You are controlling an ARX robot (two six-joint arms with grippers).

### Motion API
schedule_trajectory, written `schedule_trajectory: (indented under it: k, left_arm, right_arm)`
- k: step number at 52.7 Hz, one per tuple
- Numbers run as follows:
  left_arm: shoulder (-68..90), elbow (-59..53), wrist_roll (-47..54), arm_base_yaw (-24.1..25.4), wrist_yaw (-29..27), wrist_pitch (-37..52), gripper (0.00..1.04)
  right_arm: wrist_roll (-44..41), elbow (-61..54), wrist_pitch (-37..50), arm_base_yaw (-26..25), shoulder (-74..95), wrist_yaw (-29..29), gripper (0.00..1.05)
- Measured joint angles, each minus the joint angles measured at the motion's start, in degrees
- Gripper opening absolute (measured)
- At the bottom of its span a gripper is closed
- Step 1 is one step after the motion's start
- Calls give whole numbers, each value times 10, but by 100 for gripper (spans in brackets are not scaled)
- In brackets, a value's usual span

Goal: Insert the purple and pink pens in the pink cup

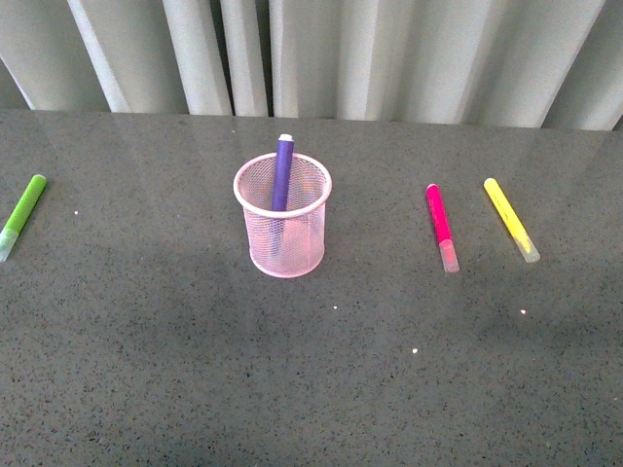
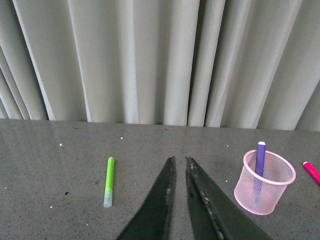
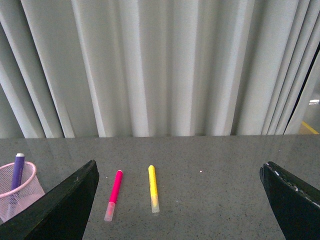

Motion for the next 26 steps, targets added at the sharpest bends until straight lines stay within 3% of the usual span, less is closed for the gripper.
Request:
schedule_trajectory:
  k: [21,26]
  left_arm:
    - [0,0,0,0,0,0,79]
    - [0,0,0,0,0,0,98]
  right_arm:
    - [0,0,0,0,0,0,98]
    - [52,59,-75,10,139,55,98]
